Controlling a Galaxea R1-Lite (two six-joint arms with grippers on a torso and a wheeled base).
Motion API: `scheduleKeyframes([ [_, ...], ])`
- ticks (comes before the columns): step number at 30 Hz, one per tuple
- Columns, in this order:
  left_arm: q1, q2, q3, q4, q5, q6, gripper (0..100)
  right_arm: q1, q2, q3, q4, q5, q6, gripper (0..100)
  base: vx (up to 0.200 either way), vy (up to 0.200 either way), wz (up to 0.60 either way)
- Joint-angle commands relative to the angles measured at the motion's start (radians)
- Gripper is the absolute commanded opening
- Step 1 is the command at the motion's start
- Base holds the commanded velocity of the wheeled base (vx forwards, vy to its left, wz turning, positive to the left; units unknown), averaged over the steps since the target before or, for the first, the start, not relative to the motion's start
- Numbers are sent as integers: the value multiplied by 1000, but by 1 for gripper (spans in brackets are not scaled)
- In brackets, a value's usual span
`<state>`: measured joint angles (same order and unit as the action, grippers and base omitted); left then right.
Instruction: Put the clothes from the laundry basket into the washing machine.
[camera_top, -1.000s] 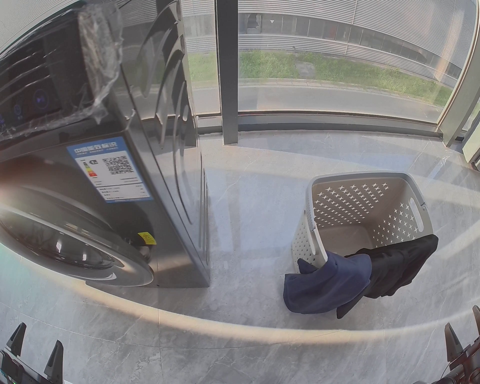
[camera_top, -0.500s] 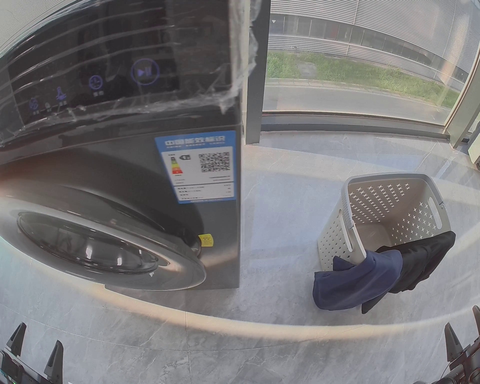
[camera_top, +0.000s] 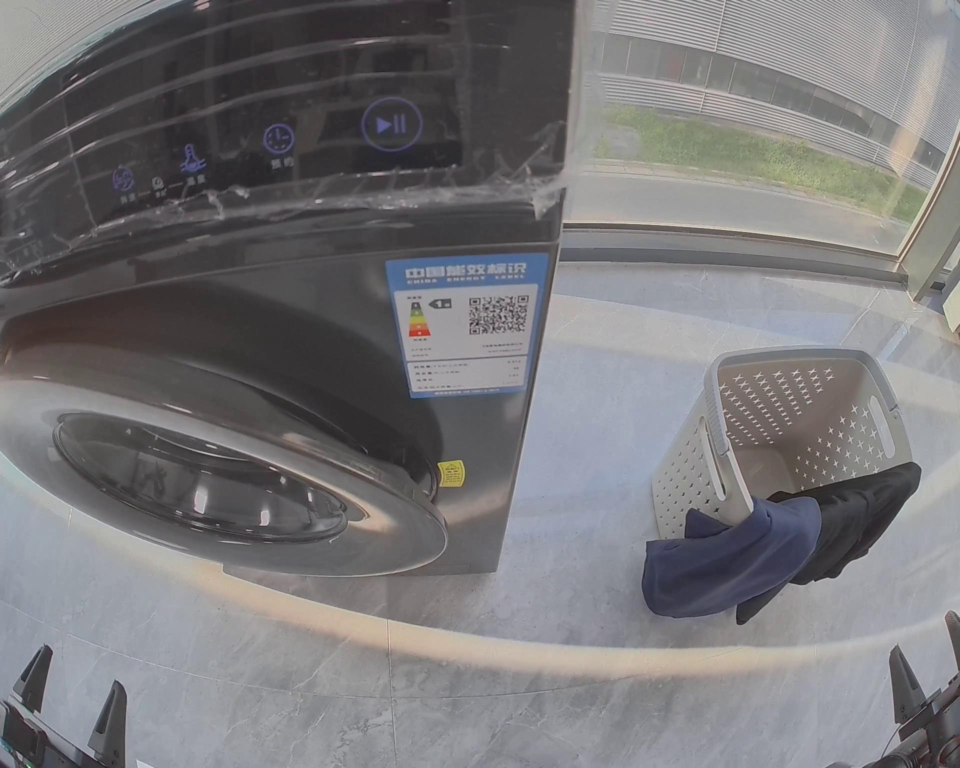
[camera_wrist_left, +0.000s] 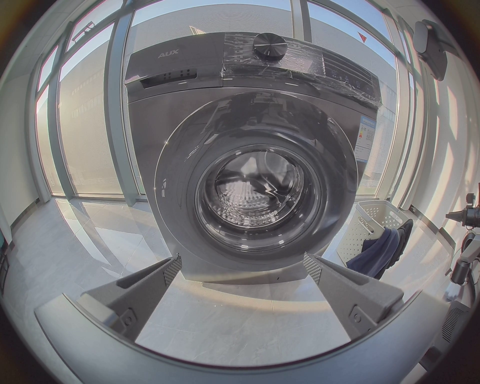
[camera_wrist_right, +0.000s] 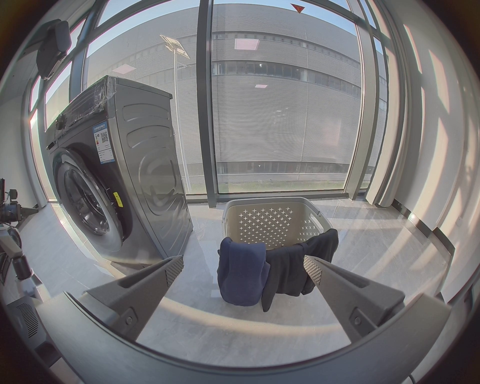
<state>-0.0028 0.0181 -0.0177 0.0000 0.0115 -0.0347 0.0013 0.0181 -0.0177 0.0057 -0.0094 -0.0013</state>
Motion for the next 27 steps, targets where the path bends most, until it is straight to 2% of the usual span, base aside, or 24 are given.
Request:
scheduleKeyframes([
  [1, 0, -13, 16, 0, 1, -1, 100, 0, -18, 15, 0, 0, 0, 100, 0, 0, 0],
  [4, 0, -13, 16, 0, 1, 1, 100, 0, -18, 15, 0, 0, 0, 100, 0, 0, 0],
  [27, 0, -13, 16, 0, 1, 1, 100, 0, -18, 15, 0, 0, 0, 100, 0, 200, 0],
])
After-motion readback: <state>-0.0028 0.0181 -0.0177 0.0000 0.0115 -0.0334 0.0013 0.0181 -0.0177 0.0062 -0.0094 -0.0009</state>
